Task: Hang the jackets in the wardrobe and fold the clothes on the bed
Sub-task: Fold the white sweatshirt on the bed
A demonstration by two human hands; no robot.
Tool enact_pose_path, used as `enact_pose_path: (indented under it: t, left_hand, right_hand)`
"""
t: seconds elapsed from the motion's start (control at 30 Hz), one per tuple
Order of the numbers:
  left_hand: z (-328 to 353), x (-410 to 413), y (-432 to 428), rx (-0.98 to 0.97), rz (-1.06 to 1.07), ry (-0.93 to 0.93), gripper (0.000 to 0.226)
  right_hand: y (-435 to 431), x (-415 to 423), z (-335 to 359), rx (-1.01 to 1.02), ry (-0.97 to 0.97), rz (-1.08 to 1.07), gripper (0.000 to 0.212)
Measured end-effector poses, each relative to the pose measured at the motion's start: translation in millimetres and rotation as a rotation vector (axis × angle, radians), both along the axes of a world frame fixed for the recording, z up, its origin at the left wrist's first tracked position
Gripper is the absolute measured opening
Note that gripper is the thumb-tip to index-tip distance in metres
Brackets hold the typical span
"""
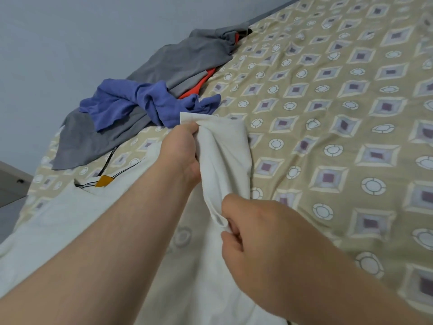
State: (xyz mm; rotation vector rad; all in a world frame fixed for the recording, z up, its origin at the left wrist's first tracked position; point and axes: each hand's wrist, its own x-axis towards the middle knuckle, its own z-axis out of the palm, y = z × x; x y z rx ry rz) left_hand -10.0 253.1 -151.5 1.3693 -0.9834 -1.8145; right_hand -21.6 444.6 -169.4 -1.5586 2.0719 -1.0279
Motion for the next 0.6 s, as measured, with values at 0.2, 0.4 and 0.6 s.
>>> enact_pose_path:
  t: [0.2, 0.4, 0.6]
  left_hand:
    - [-8, 29, -25, -0.042, -0.042, -0.138, 0.027]
    - [-27, 89, -14, 0.006, -0.06, -0.266, 0.027]
    - [-20, 106, 10, -0.135, -0.306, -0.452, 0.016]
  right_hand:
    - [-5, 28, -11, -0.18, 0.19, 0.083, 0.024]
    - [-8, 31, -39, -0.123, 0.403, 0.15, 0.028]
    - [-11, 30, -38, -0.165, 0.442, -0.079, 0.035]
